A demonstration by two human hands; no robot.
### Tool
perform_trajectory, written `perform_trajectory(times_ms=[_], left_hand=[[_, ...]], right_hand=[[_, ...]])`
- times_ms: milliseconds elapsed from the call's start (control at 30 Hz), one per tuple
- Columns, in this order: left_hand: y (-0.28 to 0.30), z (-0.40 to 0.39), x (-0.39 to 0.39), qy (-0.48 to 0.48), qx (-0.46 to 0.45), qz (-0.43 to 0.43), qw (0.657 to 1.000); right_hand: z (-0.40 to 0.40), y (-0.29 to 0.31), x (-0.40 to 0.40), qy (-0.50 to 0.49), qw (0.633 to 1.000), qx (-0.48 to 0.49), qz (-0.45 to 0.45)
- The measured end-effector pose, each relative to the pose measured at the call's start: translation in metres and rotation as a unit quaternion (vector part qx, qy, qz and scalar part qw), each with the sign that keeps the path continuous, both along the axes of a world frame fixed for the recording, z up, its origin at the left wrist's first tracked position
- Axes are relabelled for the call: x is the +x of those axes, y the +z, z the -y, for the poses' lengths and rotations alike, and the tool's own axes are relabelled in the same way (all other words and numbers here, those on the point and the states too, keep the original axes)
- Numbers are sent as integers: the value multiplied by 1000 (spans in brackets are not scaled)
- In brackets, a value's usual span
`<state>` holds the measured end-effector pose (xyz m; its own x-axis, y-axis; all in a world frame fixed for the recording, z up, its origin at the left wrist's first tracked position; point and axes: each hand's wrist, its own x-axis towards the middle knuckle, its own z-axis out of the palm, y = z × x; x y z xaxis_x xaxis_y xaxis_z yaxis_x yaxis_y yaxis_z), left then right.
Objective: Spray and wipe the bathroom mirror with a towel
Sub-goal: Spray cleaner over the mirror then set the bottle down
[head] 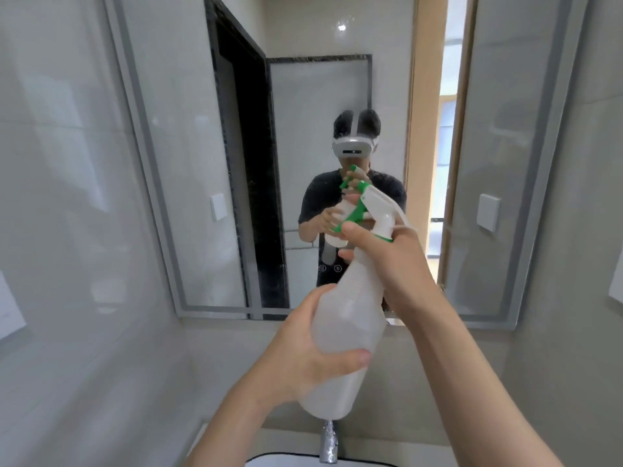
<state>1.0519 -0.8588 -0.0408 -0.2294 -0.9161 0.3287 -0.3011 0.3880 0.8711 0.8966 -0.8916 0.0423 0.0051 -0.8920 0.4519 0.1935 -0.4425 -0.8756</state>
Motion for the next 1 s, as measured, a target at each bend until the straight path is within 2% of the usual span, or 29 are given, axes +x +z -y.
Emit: perform_trajectory(times_ms=[133,433,633,833,1000], left_hand=[[-3,5,23,-32,18,-13,999],[1,-2,82,24,7,-31,999],[6,-4,131,21,37,-18,999],[13,-1,151,-3,57,-63,996],[28,4,160,2,37,-69,997]], right_hand=[[6,-3,15,97,995,-13,38],[9,2,91,45,999,-3,3],[2,9,136,47,999,16,-2],[-4,16,159,22,999,26,34],[4,29,175,13,998,-32,48]])
